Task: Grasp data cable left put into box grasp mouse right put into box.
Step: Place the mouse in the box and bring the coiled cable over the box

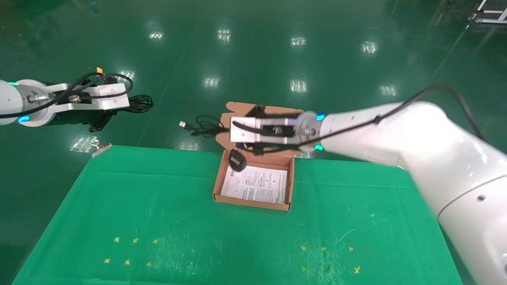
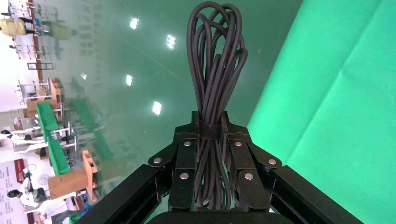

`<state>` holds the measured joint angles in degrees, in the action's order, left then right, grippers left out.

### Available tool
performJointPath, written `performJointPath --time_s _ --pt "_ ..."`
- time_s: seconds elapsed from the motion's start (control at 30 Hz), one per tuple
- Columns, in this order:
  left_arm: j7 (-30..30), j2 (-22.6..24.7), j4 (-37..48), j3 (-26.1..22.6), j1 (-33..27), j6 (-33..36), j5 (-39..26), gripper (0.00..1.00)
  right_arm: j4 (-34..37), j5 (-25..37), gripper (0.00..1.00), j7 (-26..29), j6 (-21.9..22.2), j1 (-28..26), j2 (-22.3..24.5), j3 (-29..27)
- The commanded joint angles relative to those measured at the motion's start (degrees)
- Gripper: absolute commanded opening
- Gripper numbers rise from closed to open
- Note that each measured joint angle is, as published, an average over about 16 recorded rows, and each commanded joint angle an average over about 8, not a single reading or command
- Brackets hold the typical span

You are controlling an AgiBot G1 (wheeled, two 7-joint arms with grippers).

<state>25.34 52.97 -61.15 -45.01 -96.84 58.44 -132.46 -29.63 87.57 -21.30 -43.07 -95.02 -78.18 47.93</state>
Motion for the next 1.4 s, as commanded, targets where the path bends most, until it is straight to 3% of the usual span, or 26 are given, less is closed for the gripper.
performJointPath --time_s 0.03,0.23,0.27,0.5,0.53,0.97,1.2,1.4 --pt "1.1 -0.2 -1.1 -0.1 0.3 0.4 -0.7 0.00 0.1 -1.2 0.00 2.0 0.8 1.2 -0.1 1.2" --pt "2.1 -0.4 -2.3 -0.1 0.6 0.7 -1.3 0.00 4.4 -4.9 0.00 9.6 3.9 3.1 -0.2 4.3" --pt "2.2 -0.5 -2.4 -0.1 0.7 0.7 -1.4 0.00 4.8 -5.3 0.09 10.5 4.3 3.3 -0.2 4.9" --pt "2.5 -0.5 -2.8 -0.1 0.8 0.8 -1.6 0.00 5.9 -6.5 0.96 13.3 5.5 3.6 -0.3 7.9" --pt "2.5 -0.5 -2.8 -0.1 0.8 0.8 -1.7 0.00 5.8 -6.6 1.00 13.3 5.5 3.7 -0.2 8.0" --pt "0.8 1.4 -3.3 -0.8 2.8 -0.9 0.1 0.00 2.4 -6.8 1.00 14.6 5.3 3.8 2.9 9.4" --pt "-3.4 3.6 -3.8 -1.6 5.8 -4.7 3.2 0.00 -2.2 -6.0 1.00 13.1 4.5 1.8 9.3 9.1" --pt "-8.1 7.1 -2.0 -2.0 10.3 -11.8 7.3 0.00 -8.4 -4.4 1.00 13.9 4.9 0.6 15.8 9.1"
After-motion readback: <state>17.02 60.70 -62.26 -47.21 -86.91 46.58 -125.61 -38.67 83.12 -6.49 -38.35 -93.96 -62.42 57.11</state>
